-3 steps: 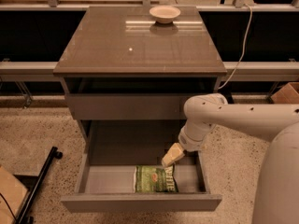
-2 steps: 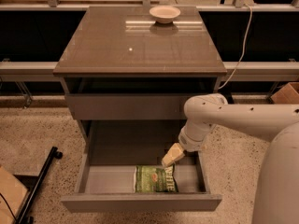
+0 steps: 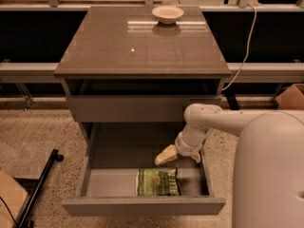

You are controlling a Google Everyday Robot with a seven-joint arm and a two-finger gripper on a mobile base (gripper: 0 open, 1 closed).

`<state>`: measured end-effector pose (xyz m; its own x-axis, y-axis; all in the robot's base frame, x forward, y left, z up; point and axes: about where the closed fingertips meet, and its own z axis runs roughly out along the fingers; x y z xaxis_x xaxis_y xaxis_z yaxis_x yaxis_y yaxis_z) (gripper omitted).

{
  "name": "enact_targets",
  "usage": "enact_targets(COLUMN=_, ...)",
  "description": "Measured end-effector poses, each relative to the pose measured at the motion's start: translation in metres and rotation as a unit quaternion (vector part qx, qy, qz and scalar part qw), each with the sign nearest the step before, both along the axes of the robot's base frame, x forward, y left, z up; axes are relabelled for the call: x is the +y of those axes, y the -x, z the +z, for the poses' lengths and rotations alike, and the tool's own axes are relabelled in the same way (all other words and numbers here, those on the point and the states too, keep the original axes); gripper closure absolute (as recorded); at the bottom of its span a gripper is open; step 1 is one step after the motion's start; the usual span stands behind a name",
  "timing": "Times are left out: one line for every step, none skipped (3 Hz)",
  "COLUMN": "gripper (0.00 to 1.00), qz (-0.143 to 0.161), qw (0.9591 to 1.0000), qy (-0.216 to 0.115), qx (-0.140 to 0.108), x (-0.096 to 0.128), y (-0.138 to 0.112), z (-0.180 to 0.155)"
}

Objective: Pick green jalapeno chip bag from middle drawer and place on counter

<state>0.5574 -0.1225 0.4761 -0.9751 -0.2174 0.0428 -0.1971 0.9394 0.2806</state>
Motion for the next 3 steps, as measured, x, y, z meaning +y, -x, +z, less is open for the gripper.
enact_targets(gripper=0.0, qz=-0.057, qw=0.997, qy=-0.02, qx=0.048, x=0.016, y=-0.005, z=-0.035)
enact_targets(gripper=0.0, qz=-0.094, qw=0.9905, qy=-0.025, qx=0.097, x=0.037, y=0.001, z=-0.068)
enact_targets(gripper=0.19, qz=-0.136, qw=0.9801, qy=-0.017, qx=0.144, x=0.036, y=0.014, z=-0.101)
